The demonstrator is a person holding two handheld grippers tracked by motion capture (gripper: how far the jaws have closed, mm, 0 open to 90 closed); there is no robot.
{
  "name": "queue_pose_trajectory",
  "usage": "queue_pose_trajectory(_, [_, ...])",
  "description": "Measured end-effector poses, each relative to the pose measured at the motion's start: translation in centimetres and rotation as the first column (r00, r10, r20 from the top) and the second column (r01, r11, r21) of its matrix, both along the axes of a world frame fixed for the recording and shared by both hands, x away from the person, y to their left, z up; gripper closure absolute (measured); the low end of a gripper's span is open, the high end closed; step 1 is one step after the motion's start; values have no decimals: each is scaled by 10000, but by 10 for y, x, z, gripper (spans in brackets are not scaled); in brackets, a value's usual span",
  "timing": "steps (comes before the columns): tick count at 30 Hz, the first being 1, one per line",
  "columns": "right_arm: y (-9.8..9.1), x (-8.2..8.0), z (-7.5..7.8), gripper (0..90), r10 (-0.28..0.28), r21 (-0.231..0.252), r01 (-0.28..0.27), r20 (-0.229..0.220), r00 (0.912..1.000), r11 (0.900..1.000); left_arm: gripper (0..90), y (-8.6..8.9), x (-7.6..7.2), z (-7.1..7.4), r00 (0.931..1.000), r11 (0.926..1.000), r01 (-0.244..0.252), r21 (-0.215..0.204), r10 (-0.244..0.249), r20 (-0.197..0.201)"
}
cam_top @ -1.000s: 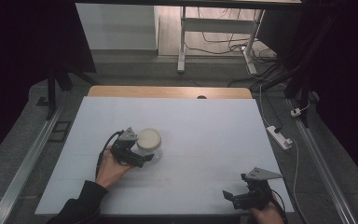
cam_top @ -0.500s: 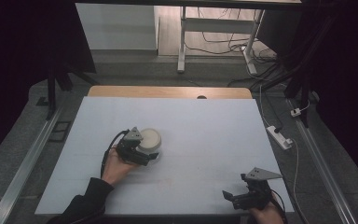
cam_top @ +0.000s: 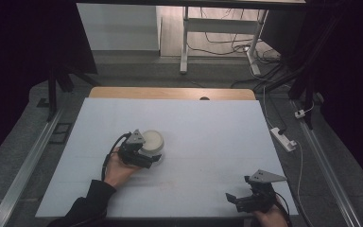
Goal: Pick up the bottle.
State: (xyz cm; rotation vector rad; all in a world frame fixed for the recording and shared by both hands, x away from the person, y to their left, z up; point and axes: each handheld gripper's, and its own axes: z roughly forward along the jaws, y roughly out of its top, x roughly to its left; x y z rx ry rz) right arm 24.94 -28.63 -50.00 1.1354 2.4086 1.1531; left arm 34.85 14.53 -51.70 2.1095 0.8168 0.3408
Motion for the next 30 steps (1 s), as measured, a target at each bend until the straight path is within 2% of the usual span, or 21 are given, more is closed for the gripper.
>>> queue_pose_trajectory(3, [0,0,0,0,5,-8,-5,20,10000,10000,75,-1,-1,1,10000,10000,-43,43,43,17])
queue_pose_trajectory(11, [0,-1,0,0,56,32,-56,111,9999,10000,75,-10,-9,10,9989,9990,419,125,-422,210])
queue_pose_trajectory(30, [2,-2,0,0,232,-74,-231,175,9996,9997,76,-17,-33,33,9947,9950,992,-78,-989,283])
